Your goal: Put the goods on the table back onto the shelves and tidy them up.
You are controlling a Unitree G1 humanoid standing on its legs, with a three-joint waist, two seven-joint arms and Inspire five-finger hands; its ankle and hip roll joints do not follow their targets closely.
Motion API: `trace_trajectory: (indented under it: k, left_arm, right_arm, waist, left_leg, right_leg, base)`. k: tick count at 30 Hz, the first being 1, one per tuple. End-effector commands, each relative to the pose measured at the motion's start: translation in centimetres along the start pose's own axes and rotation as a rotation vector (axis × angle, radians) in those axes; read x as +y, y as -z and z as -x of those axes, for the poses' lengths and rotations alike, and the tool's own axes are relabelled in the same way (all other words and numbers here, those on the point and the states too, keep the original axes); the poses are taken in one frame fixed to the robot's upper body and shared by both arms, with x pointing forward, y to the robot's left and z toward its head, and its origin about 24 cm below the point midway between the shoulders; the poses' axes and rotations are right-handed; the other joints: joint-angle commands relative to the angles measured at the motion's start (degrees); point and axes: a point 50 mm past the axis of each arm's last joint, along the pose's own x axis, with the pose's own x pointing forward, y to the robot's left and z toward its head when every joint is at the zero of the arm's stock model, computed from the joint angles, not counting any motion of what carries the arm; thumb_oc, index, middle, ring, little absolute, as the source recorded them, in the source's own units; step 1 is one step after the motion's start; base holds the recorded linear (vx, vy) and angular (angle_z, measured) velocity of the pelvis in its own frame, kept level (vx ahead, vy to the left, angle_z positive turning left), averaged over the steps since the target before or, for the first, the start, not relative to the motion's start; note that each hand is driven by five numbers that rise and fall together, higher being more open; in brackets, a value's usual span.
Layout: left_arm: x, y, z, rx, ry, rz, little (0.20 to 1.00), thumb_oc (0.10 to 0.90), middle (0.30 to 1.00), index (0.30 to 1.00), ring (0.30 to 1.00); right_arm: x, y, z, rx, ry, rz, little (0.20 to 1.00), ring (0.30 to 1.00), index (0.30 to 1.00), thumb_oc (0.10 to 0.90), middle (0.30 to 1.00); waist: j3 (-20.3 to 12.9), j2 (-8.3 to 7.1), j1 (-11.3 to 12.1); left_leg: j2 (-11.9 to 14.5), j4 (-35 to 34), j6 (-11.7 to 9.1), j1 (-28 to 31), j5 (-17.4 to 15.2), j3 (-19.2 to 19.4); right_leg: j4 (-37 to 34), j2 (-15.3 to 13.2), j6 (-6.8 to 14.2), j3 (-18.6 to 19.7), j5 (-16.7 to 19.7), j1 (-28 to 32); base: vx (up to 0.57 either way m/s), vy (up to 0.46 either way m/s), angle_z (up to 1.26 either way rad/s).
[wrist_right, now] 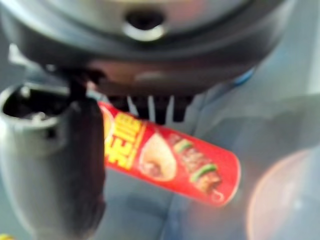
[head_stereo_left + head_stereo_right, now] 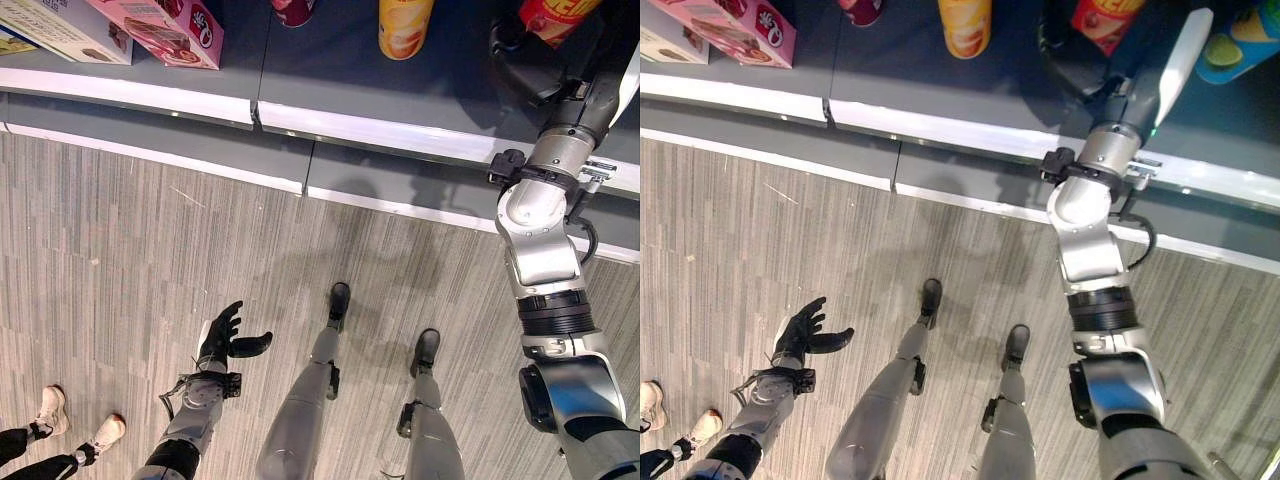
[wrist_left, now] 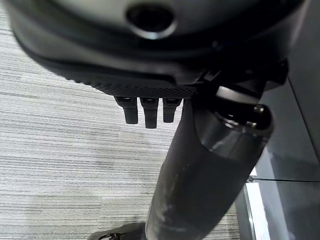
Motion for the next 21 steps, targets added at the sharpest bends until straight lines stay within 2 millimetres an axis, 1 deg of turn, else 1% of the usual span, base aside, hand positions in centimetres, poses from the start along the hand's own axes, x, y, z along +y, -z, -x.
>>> trace_trajectory:
  k: [1, 5, 6, 8, 11, 12, 13, 14, 15, 17, 18, 19, 20, 21]
  left_arm:
    - [2.4, 2.6, 1.4, 0.067, -0.09, -0.036, 0.9, 0.8, 0.9, 0.9, 0.9]
    - [2.5, 2.7, 1.4, 0.075, -0.093, -0.038, 0.9, 0.8, 0.9, 0.9, 0.9]
    - [2.5, 2.8, 1.5, 0.083, -0.092, -0.041, 0.9, 0.8, 0.9, 0.9, 0.9]
    - [2.8, 3.5, 1.5, 0.119, -0.097, -0.064, 0.9, 0.8, 0.9, 0.9, 0.9]
    - [3.2, 4.1, 1.6, 0.161, -0.103, -0.083, 0.9, 0.8, 0.9, 0.9, 0.9]
    - [3.4, 4.6, 1.8, 0.183, -0.105, -0.094, 0.9, 0.8, 0.9, 0.9, 0.9]
    - [3.6, 5.1, 2.0, 0.203, -0.106, -0.103, 0.9, 0.8, 0.9, 0.9, 0.9]
    - [3.8, 6.1, 2.5, 0.243, -0.097, -0.125, 0.9, 0.8, 0.9, 0.9, 0.9]
    - [3.8, 6.1, 2.6, 0.244, -0.098, -0.126, 0.9, 0.8, 0.9, 0.9, 0.9]
    - [4.0, 7.0, 3.0, 0.285, -0.094, -0.144, 0.9, 0.8, 0.9, 0.9, 0.9]
    - [4.0, 7.0, 3.1, 0.286, -0.094, -0.145, 0.9, 0.8, 0.9, 0.9, 0.9]
    - [4.1, 7.9, 3.5, 0.329, -0.092, -0.159, 0.9, 0.8, 0.9, 0.9, 0.9]
    - [4.3, 8.3, 3.7, 0.349, -0.097, -0.167, 0.9, 0.8, 0.9, 0.9, 0.9]
    - [4.2, 8.7, 3.9, 0.367, -0.098, -0.177, 0.9, 0.8, 0.9, 0.9, 0.9]
  right_arm:
    - [-1.5, -1.7, -1.0, -0.171, 0.066, 0.02, 0.9, 0.9, 0.9, 0.8, 0.9]
    - [-2.0, -2.0, -0.9, -0.184, 0.083, 0.005, 0.9, 0.9, 0.9, 0.8, 0.9]
    - [-2.1, -2.1, -0.7, -0.194, 0.076, 0.002, 0.9, 0.9, 0.9, 0.8, 0.9]
    - [-2.1, -1.9, 0.6, -0.203, 0.017, 0.017, 0.9, 0.9, 0.9, 0.8, 0.9]
    - [-2.1, -1.1, 1.8, -0.192, -0.044, 0.066, 0.9, 0.9, 0.9, 0.8, 0.9]
    - [-2.0, -0.5, 2.5, -0.174, -0.066, 0.078, 0.9, 0.9, 0.9, 0.8, 0.9]
    - [-2.0, -0.1, 2.9, -0.155, -0.08, 0.08, 0.9, 0.9, 0.9, 0.8, 0.9]
    - [-1.7, 0.9, 4.0, -0.109, -0.118, 0.071, 0.9, 0.9, 0.9, 0.8, 0.9]
    - [-1.7, 0.9, 4.0, -0.108, -0.119, 0.071, 0.9, 0.9, 0.9, 0.8, 0.9]
    - [-1.4, 2.0, 5.5, -0.047, -0.178, 0.049, 0.9, 0.9, 0.9, 0.8, 0.9]
    - [-1.4, 2.0, 5.6, -0.046, -0.178, 0.049, 0.9, 0.9, 0.9, 0.8, 0.9]
    - [-1.3, 2.9, 7.2, 0.007, -0.249, 0.031, 0.9, 0.9, 0.9, 0.8, 0.9]
    - [-1.3, 3.4, 8.2, 0.044, -0.282, 0.002, 0.9, 0.9, 0.9, 0.8, 0.9]
    - [-1.2, 4.1, 10.1, 0.117, -0.349, -0.058, 0.9, 0.9, 0.9, 0.8, 0.9]
  waist:
    - [-3.94, -1.7, 2.08]
    - [-4.06, -2.0, 1.85]
    - [-4.2, -2.27, 1.65]
    - [-4.72, -3.1, 0.92]
    - [-5.64, -3.74, -0.13]
    - [-6.33, -4.14, -0.5]
    - [-6.86, -4.44, -0.76]
    - [-7.97, -5.13, -1.35]
    - [-7.94, -5.14, -1.35]
    - [-9.07, -5.94, -1.98]
    - [-9.06, -5.96, -1.97]
    - [-10.37, -6.74, -2.84]
    - [-10.95, -7.15, -3.34]
    - [-11.78, -7.83, -4.45]
  left_leg:
    - [-0.34, 2.73, -3.42, 6.11, -12.38, 0.69]
    - [-0.19, 2.91, -3.51, 6.42, -12.54, 0.88]
    - [-0.14, 3.01, -3.52, 6.72, -12.68, 0.99]
    - [0.1, 3.29, -3.59, 7.63, -12.92, 1.16]
    - [0.67, 3.03, -3.77, 9.11, -13.03, 1.44]
    - [1.01, 2.77, -3.85, 10.0, -13.06, 1.64]
    - [1.28, 2.68, -3.88, 10.62, -13.11, 1.88]
    - [1.69, 1.96, -4.01, 12.21, -12.93, 2.32]
    - [1.69, 1.83, -4.01, 12.38, -12.89, 2.34]
    - [2.03, 1.19, -4.15, 14.03, -12.74, 2.8]
    - [2.02, 1.09, -4.15, 14.16, -12.71, 2.82]
    - [2.43, 0.66, -4.36, 15.87, -12.74, 3.49]
    - [2.5, 0.46, -4.44, 16.75, -12.75, 3.74]
    - [2.96, 0.16, -4.68, 18.92, -13.14, 4.69]
  right_leg:
    - [0.33, -1.0, 3.56, -2.32, -0.56, 4.54]
    - [0.33, -0.92, 3.68, -2.22, -0.55, 4.97]
    - [0.33, -0.9, 3.71, -2.15, -0.56, 5.27]
    - [0.33, -0.82, 3.77, -2.11, -0.58, 6.03]
    - [0.33, -0.66, 3.73, -1.99, -0.74, 6.73]
    - [0.33, -0.56, 3.73, -1.94, -0.91, 7.21]
    - [0.33, -0.57, 3.74, -1.99, -0.89, 7.52]
    - [0.33, -0.43, 3.84, -1.96, -0.71, 8.42]
    - [0.33, -0.43, 3.84, -1.95, -0.74, 8.53]
    - [0.33, -0.31, 3.86, -1.96, -0.57, 9.4]
    - [0.33, -0.32, 3.87, -1.94, -0.59, 9.48]
    - [0.33, -0.12, 3.88, -1.91, -0.28, 10.51]
    - [0.33, -0.13, 3.88, -1.83, 0.28, 10.92]
    - [0.33, 0.03, 3.88, -1.6, 0.71, 12.11]
  base:
    - [0.0, 0.0, 0.0]
    - [0.0, 0.0, 0.0]
    - [0.0, 0.0, 0.0]
    - [0.0, 0.0, 0.0]
    - [0.02, 0.003, -0.03]
    - [0.05, 0.002, -0.03]
    - [0.07, 0.011, -0.08]
    - [0.04, 0.01, -0.09]
    - [0.06, 0.016, -0.11]
    - [0.05, 0.01, -0.08]
    - [0.06, 0.027, -0.24]
    - [0.08, 0.039, -0.27]
    - [0.11, 0.094, -0.23]
    - [0.05, 0.071, -0.08]
